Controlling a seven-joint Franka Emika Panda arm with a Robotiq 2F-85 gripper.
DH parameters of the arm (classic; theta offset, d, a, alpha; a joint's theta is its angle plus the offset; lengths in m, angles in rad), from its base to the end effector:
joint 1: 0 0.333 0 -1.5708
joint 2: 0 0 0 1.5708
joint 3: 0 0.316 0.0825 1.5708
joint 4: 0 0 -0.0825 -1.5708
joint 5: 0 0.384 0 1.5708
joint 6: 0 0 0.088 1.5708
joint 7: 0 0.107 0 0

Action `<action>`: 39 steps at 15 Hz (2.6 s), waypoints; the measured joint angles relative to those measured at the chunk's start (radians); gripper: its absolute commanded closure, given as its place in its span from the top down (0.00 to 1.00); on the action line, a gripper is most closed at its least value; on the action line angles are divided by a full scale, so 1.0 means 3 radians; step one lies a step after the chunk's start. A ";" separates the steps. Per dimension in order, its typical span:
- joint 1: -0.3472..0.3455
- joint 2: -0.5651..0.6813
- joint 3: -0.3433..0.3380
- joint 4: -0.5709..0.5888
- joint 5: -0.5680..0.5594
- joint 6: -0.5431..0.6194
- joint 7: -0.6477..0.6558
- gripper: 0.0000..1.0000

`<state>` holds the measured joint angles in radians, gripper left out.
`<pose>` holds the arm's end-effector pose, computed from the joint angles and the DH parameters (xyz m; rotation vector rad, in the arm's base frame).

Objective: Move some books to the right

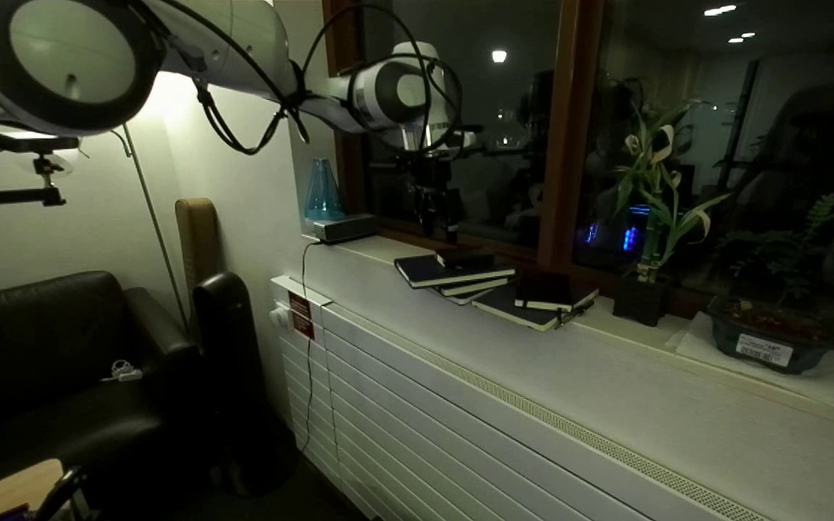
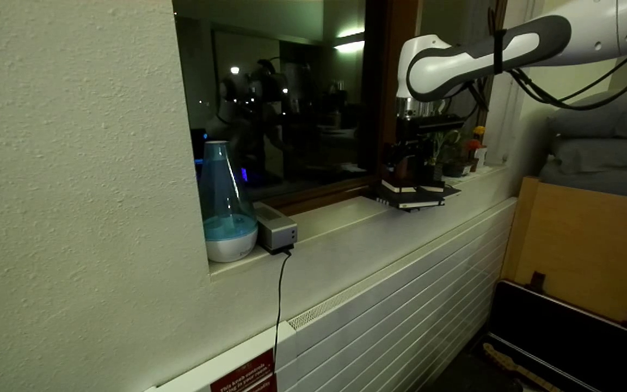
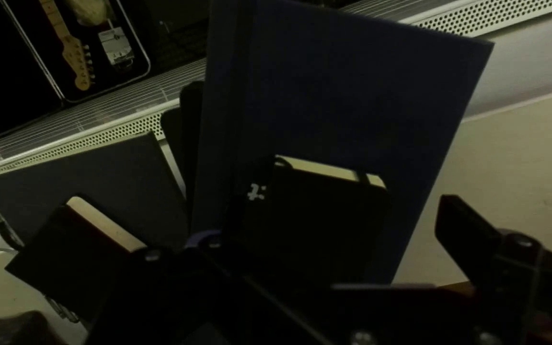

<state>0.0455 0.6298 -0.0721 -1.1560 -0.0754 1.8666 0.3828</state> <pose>0.7417 -0.0107 0.4402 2.9861 -0.5663 0.1544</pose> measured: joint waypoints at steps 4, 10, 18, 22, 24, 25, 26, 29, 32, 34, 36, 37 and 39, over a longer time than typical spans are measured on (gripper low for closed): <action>-0.0001 0.0057 -0.0074 0.0000 -0.0033 0.0144 0.0000 1.00; -0.0003 0.0136 -0.0116 0.0000 -0.0033 0.0208 0.0007 1.00; 0.0006 0.0165 -0.0113 0.0001 -0.0022 0.0377 0.0199 1.00; 0.0012 0.0165 -0.0106 0.0025 0.0016 0.0384 0.0325 1.00; 0.0020 0.0165 -0.0104 0.0039 0.0031 0.0384 0.0388 1.00; 0.0025 0.0165 -0.0104 0.0043 0.0032 0.0384 0.0409 1.00; 0.0029 0.0166 -0.0104 0.0045 0.0032 0.0384 0.0435 1.00; 0.0032 0.0173 -0.0109 0.0046 0.0032 0.0384 0.0498 1.00; 0.0028 0.0190 -0.0128 0.0047 0.0032 0.0383 0.0532 1.00; 0.0025 0.0210 -0.0146 0.0047 0.0032 0.0383 0.0561 1.00; 0.0025 0.0236 -0.0163 0.0048 0.0032 0.0383 0.0589 1.00; 0.0025 0.0249 -0.0169 0.0049 0.0032 0.0383 0.0598 1.00; 0.0024 0.0274 -0.0173 0.0049 0.0033 0.0383 0.0621 1.00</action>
<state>0.0529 0.7121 -0.1240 -1.1413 -0.0656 1.9816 0.5690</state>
